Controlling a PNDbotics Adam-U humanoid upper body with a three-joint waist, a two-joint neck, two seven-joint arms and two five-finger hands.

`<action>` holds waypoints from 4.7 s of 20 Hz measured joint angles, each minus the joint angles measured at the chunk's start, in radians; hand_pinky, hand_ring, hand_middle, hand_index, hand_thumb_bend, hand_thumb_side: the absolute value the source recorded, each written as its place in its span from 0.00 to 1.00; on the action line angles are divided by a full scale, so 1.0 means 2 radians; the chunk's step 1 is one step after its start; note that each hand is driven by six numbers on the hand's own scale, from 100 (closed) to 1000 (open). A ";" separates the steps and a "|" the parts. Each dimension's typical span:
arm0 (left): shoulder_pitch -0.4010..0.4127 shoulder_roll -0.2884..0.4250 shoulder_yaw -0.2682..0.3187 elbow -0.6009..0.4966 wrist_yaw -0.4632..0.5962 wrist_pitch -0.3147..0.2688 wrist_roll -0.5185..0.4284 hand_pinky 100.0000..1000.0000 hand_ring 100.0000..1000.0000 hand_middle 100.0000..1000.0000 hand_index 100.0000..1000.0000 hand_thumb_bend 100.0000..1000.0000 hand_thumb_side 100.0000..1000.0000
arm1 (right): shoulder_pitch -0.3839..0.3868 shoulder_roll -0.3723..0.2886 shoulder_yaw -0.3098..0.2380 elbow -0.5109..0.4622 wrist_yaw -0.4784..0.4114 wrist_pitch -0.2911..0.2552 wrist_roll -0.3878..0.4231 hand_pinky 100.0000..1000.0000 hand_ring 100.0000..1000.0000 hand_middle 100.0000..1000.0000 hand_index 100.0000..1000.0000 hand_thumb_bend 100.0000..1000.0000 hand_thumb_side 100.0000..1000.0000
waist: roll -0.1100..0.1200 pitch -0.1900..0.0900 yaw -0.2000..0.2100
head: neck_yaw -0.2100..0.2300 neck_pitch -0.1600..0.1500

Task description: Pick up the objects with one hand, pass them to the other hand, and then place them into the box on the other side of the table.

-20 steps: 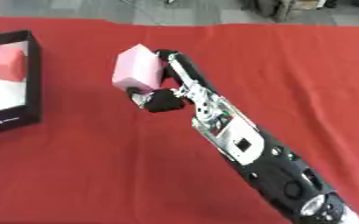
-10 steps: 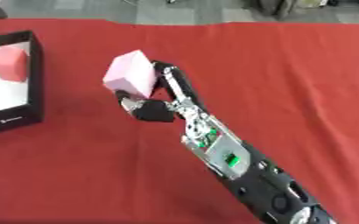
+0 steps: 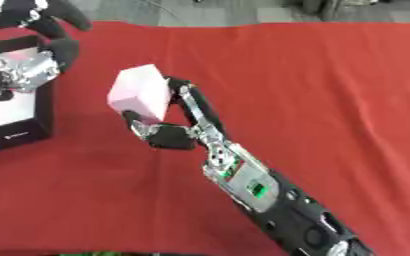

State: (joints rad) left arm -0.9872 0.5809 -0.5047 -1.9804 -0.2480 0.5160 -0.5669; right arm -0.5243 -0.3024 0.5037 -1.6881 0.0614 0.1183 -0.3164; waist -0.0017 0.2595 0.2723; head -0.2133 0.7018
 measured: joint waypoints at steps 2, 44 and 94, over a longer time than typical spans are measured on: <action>-0.007 -0.005 -0.008 0.004 -0.020 0.005 -0.023 0.85 0.74 0.79 0.82 0.14 0.62 | 0.000 0.000 0.002 0.000 0.006 -0.006 0.001 0.75 0.44 0.33 0.50 0.00 0.14 | 0.000 0.000 0.000 | 0.000 0.000; -0.038 -0.050 -0.094 0.074 -0.224 -0.049 -0.123 0.87 0.85 0.81 0.88 0.55 0.23 | -0.002 0.009 0.045 -0.003 0.080 -0.014 -0.001 0.75 0.46 0.36 0.55 0.00 0.18 | 0.000 0.000 0.006 | 0.015 0.019; -0.039 -0.076 -0.100 0.116 -0.281 -0.082 -0.134 0.86 0.86 0.80 0.79 0.28 0.08 | 0.012 -0.009 0.052 -0.016 0.086 -0.033 -0.031 0.73 0.45 0.35 0.53 0.00 0.15 | 0.000 -0.003 0.006 | 0.031 0.017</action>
State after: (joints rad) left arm -1.0650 0.4288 -0.7056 -1.7480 -0.8102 0.3522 -0.8356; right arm -0.5005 -0.3199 0.6068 -1.7202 0.2337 0.0518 -0.3784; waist -0.0016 0.2541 0.2835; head -0.1510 0.7348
